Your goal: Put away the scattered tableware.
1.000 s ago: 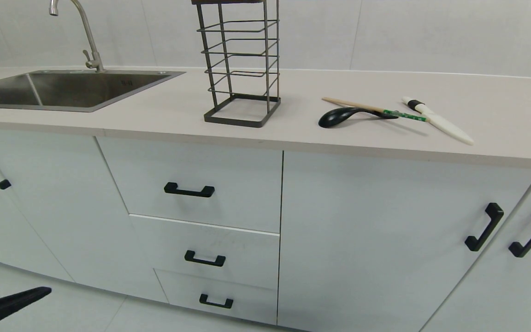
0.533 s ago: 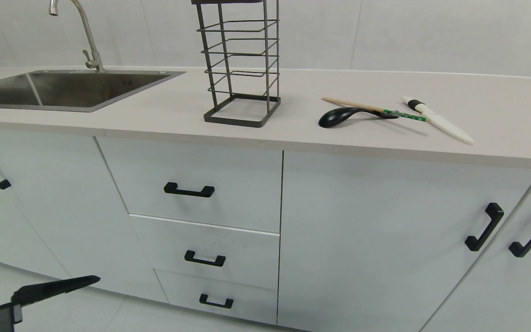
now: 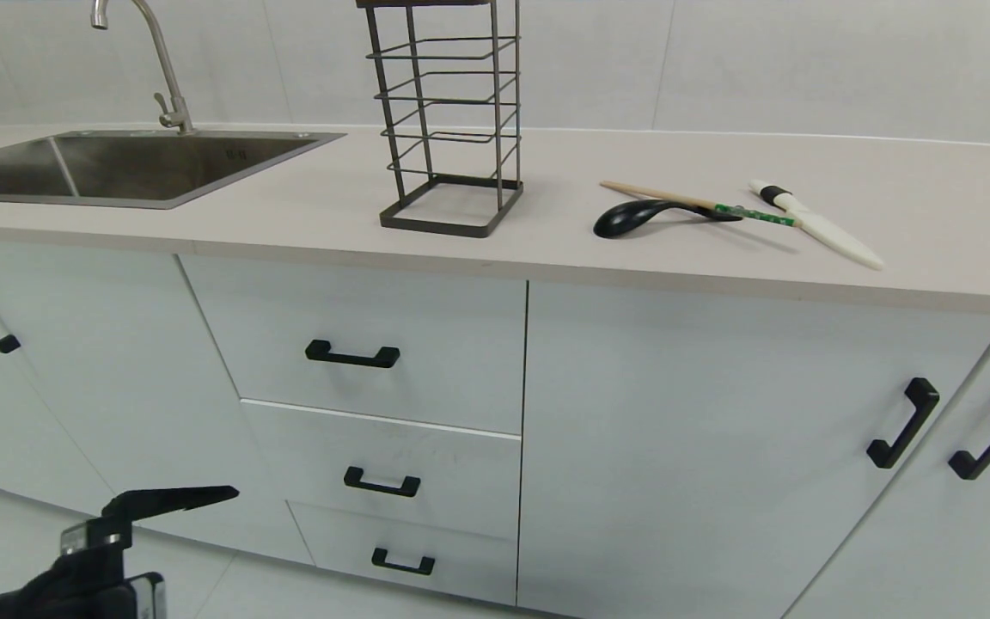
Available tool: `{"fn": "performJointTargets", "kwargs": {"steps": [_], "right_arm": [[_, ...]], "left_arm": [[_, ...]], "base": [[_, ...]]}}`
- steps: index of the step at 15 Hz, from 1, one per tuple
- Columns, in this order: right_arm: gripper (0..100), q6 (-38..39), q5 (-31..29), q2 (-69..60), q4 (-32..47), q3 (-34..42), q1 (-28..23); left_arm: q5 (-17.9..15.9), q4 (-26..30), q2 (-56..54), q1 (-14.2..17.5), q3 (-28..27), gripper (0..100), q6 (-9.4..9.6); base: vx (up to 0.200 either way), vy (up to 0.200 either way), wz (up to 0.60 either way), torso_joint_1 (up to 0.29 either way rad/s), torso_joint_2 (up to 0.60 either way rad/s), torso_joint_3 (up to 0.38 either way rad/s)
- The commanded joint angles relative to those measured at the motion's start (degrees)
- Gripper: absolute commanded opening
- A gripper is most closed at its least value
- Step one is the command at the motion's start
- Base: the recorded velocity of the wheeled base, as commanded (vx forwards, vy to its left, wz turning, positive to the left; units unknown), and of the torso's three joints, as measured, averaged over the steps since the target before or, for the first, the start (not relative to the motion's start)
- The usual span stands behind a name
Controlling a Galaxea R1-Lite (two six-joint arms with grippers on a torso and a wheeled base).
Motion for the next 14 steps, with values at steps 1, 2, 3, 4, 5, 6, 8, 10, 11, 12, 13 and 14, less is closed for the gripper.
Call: {"fn": "performJointTargets", "kwargs": {"steps": [1, 2, 3, 4, 5, 6, 8, 10, 11, 12, 13, 14], "right_arm": [[0, 0.00, 0.01, 0.08, 0.02, 0.01, 0.01], [0, 0.00, 0.01, 0.08, 0.02, 0.01, 0.01], [0, 0.00, 0.01, 0.08, 0.02, 0.01, 0.01], [0, 0.00, 0.01, 0.08, 0.02, 0.01, 0.01], [0, 0.00, 0.01, 0.08, 0.02, 0.01, 0.01], [0, 0.00, 0.01, 0.08, 0.02, 0.01, 0.01], [0, 0.00, 0.01, 0.08, 0.02, 0.01, 0.01], [0, 0.00, 0.01, 0.08, 0.02, 0.01, 0.01], [0, 0.00, 0.01, 0.08, 0.02, 0.01, 0.01], [0, 0.00, 0.01, 0.08, 0.02, 0.01, 0.01], [0, 0.00, 0.01, -0.01, 0.02, 0.01, 0.01], [0, 0.00, 0.01, 0.08, 0.02, 0.01, 0.01]], "left_arm": [[-0.01, -0.04, 7.93, -2.70, -2.45, 100, 0.15], [0.34, -0.13, 10.65, -4.19, -3.07, 100, 0.86], [0.34, -0.13, 13.73, -5.16, -3.51, 100, 2.35], [0.25, -0.04, 16.02, -5.95, -3.59, 100, 3.67], [0.34, -0.13, 20.32, -5.95, -3.86, 100, 6.22], [0.34, -0.21, 23.22, -5.86, -4.82, 100, 7.63], [0.34, -0.21, 28.23, -5.86, -7.99, 100, 9.47], [0.87, -0.21, 32.36, -5.69, -8.43, 100, 9.82], [1.31, -0.21, 33.59, -5.51, -8.60, 100, 9.82], [2.45, -0.83, 34.91, -4.98, -8.78, 100, 9.65], [4.21, -2.41, 36.32, -4.81, -8.78, 100, 9.21], [5.97, -4.43, 38.08, -4.37, -8.60, 100, 9.12]], "base": [[0.000, 0.000, 0.00, 0.000, 0.00, 0.000], [0.000, 0.000, 0.00, 0.000, 0.00, 0.000], [0.000, 0.000, 0.00, 0.000, 0.00, 0.000], [0.000, 0.000, 0.00, 0.000, 0.00, 0.000], [0.000, 0.000, 0.00, 0.000, 0.00, 0.000], [0.000, 0.000, 0.00, 0.000, 0.00, 0.000], [0.000, 0.000, 0.00, 0.000, 0.00, 0.000], [0.000, 0.000, 0.00, 0.000, 0.00, 0.000], [0.000, 0.000, 0.00, 0.000, 0.00, 0.000], [0.000, 0.000, 0.00, 0.000, 0.00, 0.000], [0.000, 0.000, 0.00, 0.000, 0.00, 0.000], [0.000, 0.000, 0.00, 0.000, 0.00, 0.000]]}}
